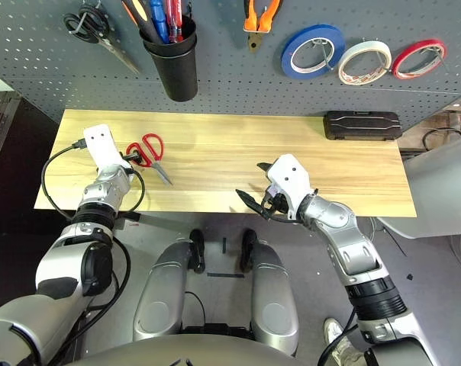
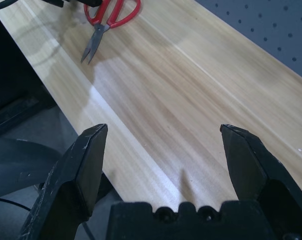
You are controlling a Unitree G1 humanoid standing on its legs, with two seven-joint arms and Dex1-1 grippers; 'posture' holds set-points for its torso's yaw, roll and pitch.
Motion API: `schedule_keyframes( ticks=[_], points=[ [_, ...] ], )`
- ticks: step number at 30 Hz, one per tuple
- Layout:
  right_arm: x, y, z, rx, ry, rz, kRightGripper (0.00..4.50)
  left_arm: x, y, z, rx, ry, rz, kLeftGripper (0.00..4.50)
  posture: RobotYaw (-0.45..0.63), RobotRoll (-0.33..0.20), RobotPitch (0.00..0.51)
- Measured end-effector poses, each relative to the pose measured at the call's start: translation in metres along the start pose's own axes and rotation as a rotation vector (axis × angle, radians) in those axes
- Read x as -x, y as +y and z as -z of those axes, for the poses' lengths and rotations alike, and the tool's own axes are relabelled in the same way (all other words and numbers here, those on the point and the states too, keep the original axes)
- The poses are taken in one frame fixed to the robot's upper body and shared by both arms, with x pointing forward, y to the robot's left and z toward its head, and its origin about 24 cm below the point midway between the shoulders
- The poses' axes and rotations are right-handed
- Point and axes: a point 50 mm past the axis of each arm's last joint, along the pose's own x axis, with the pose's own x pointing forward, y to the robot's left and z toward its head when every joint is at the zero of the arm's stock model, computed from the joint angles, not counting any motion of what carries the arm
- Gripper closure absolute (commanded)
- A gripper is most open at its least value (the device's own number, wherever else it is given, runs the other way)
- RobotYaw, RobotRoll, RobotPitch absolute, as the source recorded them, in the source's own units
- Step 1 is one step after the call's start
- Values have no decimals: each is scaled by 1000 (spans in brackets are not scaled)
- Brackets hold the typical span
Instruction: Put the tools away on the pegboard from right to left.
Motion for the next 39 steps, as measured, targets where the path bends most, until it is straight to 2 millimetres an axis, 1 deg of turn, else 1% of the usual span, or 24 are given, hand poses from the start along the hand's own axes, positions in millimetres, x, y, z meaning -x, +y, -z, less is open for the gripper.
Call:
schedule_keyframes(
  ticks=[6, 7, 15, 20, 22, 29, 33, 39],
  points=[
    [0, 0, 0, 1, 0, -8, 0, 0, -4, 1, -19, 4, 23, 4350, -12, 0, 372],
    [0, 0, 0, 1, -1, -9, 0, 0, -5, 1, -19, -2, 25, 4479, -9, 0, 372],
    [-3, -1, -5, 19, -22, -17, 0, 2, -5, 4, 14, -33, 47, 4479, 20, 0, 365],
    [-9, -4, -12, 54, -84, -30, 0, 9, -3, 8, 70, -83, 68, 4479, 50, 0, 353],
    [-11, -4, -15, 66, -109, -41, 0, 15, 0, 7, 92, -123, 71, 4479, 68, 0, 347],
    [-15, -4, -23, 60, -212, -93, 0, 42, 7, -7, 170, -275, 94, 4479, 120, 0, 325],
    [-12, -7, -27, 33, -295, -104, 0, 57, 15, -15, 205, -356, 97, 4479, 158, 0, 308],
    [-9, -14, -42, -4, -457, -91, 0, 79, 28, -33, 233, -472, 98, 4479, 201, 0, 292]
  ],
)
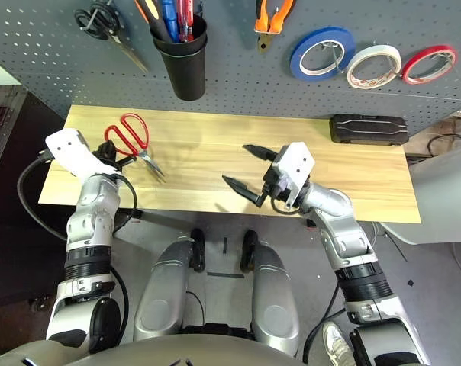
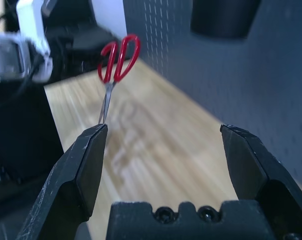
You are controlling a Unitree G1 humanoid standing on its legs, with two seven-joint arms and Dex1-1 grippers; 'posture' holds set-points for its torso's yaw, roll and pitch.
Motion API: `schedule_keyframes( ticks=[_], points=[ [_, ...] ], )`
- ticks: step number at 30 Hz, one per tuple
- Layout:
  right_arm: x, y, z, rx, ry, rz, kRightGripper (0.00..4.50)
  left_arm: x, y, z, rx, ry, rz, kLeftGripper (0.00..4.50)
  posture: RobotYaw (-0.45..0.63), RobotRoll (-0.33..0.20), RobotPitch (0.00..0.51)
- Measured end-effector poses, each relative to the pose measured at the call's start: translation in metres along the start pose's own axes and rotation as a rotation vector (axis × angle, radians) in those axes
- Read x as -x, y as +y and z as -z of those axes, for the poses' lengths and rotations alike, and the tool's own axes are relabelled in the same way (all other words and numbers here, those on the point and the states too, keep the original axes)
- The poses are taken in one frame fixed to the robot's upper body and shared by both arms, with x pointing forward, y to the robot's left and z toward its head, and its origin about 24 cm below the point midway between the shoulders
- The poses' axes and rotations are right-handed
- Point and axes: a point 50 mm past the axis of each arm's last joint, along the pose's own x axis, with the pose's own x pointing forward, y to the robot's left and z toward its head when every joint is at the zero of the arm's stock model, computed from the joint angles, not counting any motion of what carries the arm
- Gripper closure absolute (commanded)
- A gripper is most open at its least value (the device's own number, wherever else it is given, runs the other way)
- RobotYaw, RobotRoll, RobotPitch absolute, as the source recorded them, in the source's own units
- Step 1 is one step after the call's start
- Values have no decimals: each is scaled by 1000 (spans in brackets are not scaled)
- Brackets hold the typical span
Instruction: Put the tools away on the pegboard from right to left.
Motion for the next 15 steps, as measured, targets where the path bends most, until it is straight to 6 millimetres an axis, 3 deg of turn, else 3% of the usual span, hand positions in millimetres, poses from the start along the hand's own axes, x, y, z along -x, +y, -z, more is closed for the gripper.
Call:
schedule_keyframes(
  ticks=[8, 15],
  points=[
    [-2, 0, -4, -18, -134, -11, 0, 4, 3, -43, 20, -148, 23, 4479, 226, 0, 271],
    [-13, 3, -2, -28, -212, -18, 0, 0, -7, -74, 37, -247, 101, 4479, 234, 0, 255]
  ],
)
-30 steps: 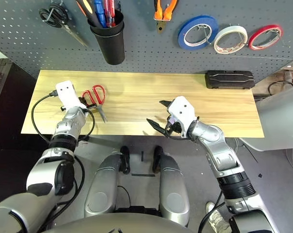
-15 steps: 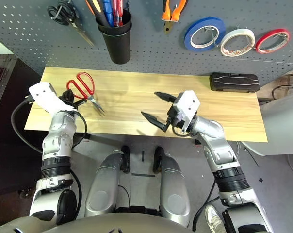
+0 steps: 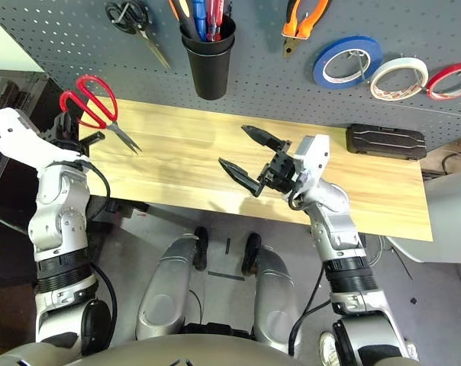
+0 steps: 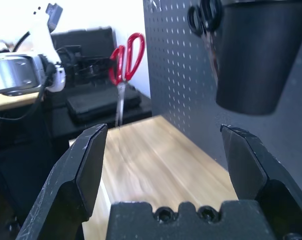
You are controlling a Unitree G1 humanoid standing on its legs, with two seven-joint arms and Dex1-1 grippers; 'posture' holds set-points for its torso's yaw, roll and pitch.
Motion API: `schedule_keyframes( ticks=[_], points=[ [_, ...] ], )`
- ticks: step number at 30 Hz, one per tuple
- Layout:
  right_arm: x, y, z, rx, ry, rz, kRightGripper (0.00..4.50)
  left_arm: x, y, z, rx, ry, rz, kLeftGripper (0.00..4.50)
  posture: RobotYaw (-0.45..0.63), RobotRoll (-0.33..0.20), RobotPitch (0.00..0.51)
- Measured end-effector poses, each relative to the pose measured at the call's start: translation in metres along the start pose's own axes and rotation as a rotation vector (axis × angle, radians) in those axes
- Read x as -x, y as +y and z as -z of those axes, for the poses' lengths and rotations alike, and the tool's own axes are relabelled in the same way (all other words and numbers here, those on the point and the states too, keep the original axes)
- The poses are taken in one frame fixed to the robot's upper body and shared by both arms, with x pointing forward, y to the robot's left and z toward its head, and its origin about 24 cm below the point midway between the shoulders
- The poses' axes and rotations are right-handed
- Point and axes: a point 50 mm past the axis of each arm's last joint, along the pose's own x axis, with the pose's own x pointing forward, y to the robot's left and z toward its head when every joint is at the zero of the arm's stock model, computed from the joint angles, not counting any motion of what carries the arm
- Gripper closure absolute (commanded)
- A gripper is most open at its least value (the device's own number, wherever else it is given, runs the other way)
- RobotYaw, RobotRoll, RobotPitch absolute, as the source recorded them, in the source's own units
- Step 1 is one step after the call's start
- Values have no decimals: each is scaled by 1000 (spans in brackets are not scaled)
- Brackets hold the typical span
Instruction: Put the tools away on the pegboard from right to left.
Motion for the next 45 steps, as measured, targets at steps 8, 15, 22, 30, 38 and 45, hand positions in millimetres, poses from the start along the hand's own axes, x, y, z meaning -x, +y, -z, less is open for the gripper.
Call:
schedule_keyframes(
  ticks=[8, 15, 22, 30, 38, 45],
  points=[
    [-3, 3, 2, 13, -22, 5, 0, -8, -6, -24, -3, -56, 89, 4479, 226, 0, 245],
    [-5, 2, 1, 29, -28, 1, 0, -15, -14, -37, 0, -83, 156, 4479, 222, 0, 246],
    [-10, 1, 2, 37, -28, 0, 0, -19, -33, -37, -1, -71, 280, 4479, 215, 0, 245],
    [-13, 0, 2, 48, -32, 12, 0, -36, -36, -32, -3, -32, 318, 4479, 189, 0, 243],
    [-13, -1, 2, 59, -31, 35, 0, -51, -33, -15, -27, 35, 293, 4479, 163, 0, 243],
    [-12, -2, 2, 70, -22, 47, 0, -69, -36, -5, -32, 55, 278, 4479, 142, 0, 235]
  ],
)
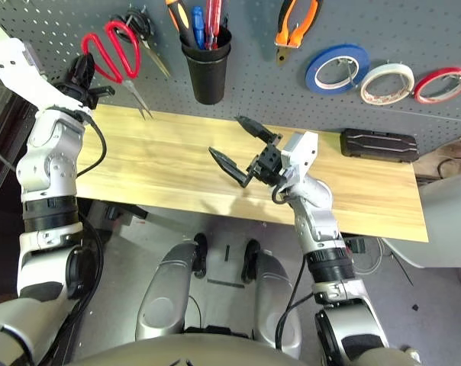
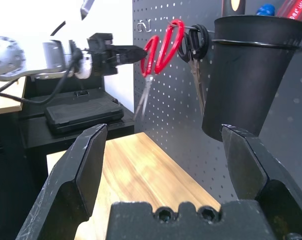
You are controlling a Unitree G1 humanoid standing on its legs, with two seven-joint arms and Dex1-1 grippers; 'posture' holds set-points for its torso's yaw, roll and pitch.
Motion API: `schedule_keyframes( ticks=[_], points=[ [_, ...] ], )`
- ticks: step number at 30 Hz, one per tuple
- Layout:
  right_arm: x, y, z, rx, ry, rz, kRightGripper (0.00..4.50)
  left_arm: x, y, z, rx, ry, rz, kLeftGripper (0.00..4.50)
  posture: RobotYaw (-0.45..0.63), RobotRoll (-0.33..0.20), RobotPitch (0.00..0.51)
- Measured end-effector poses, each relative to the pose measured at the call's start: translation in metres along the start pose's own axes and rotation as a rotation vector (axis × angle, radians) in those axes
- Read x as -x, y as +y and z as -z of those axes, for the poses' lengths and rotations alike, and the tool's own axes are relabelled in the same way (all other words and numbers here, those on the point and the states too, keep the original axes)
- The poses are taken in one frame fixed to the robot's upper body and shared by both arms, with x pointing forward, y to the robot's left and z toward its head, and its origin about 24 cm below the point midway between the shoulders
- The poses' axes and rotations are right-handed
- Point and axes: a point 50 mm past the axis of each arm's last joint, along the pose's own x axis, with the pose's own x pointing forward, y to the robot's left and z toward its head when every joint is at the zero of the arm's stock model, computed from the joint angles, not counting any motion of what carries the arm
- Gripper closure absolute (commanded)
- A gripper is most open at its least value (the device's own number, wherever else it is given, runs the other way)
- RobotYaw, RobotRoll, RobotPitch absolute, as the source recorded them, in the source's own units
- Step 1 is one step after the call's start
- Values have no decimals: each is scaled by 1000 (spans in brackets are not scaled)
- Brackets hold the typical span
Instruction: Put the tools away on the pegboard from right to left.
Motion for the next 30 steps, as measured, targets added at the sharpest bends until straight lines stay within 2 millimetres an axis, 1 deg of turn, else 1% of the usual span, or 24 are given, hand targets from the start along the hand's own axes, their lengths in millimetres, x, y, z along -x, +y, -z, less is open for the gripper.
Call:
schedule_keyframes(
  ticks=[6, 9, 11, 12, 14, 15, 16, 19, 20, 21, 23, 24, 26, 30],
  points=[
    [0, -1, 0, 17, 9, 19, 0, -19, -4, 7, -5, 13, -1, 4479, 127, 0, 230],
    [0, -1, 1, 24, 13, 26, 0, -23, -4, 12, -11, 19, -6, 4479, 111, 0, 230],
    [0, -1, 1, 25, 14, 34, 0, -23, -3, 16, -17, 26, -11, 3810, 109, 0, 230],
    [1, -1, 1, 26, 17, 42, 0, -21, -2, 17, -24, 30, -12, 3544, 108, 0, 229],
    [2, -2, 2, 36, 27, 60, 0, -15, 2, 28, -37, 61, -16, 2847, 108, 0, 228],
    [2, -4, 2, 47, 37, 81, 0, -9, 4, 35, -45, 75, -14, 2394, 111, 0, 224],
    [3, -6, 3, 57, 46, 103, 0, -5, 5, 40, -48, 87, -14, 2056, 113, 0, 221],
    [11, -19, 11, 91, 109, 245, 0, 15, 12, 52, -63, 105, -21, 857, 123, 0, 200],
    [16, -26, 13, 103, 129, 326, 0, 24, 14, 55, -72, 107, -22, 428, 124, 0, 190],
    [21, -32, 14, 117, 141, 401, 0, 30, 15, 57, -81, 107, -21, 94, 124, 0, 190],
    [30, -43, 13, 149, 147, 545, 0, 44, 19, 60, -97, 106, -16, 21, 121, 0, 172],
    [34, -46, 13, 171, 151, 603, 0, 49, 21, 62, -99, 108, -19, 21, 121, 0, 172],
    [41, -50, 13, 222, 151, 700, 0, 58, 26, 62, -82, 104, -21, 21, 117, 0, 157],
    [60, -54, 15, 305, 185, 868, 0, 77, 40, 67, -55, 102, 16, 21, 104, 0, 143]
  ],
)
